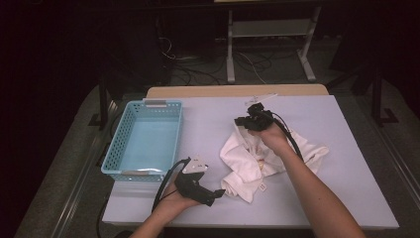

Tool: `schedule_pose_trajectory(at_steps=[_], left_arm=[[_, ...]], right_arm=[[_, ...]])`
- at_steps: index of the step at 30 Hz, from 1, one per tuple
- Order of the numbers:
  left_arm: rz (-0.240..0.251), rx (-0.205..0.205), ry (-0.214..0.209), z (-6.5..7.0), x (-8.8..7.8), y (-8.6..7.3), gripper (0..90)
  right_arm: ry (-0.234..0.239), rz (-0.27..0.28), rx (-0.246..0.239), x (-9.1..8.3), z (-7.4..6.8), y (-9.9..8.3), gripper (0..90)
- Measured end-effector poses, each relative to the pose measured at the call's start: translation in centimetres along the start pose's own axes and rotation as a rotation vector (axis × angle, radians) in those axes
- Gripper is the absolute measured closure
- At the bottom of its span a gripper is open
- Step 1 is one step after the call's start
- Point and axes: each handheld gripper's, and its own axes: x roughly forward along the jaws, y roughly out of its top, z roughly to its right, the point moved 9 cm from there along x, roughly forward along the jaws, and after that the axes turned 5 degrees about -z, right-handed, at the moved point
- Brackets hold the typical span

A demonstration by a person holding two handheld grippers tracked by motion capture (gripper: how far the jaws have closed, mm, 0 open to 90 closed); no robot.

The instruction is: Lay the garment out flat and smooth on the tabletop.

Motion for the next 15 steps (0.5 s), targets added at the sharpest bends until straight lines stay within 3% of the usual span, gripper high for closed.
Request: schedule_pose_trajectory(at_steps=[7, 15], left_arm=[[0.003, -0.005, 0.0, -0.1, -0.1, 0.0, 0.0], [0.005, -0.004, 0.001, -0.1, -0.2, 0.0, 0.0]], right_arm=[[0.064, -0.001, -0.046, 1.8, -2.8, 1.7, 87.6], [0.104, -0.024, -0.07, 3.5, -4.7, 1.8, 87.5]])
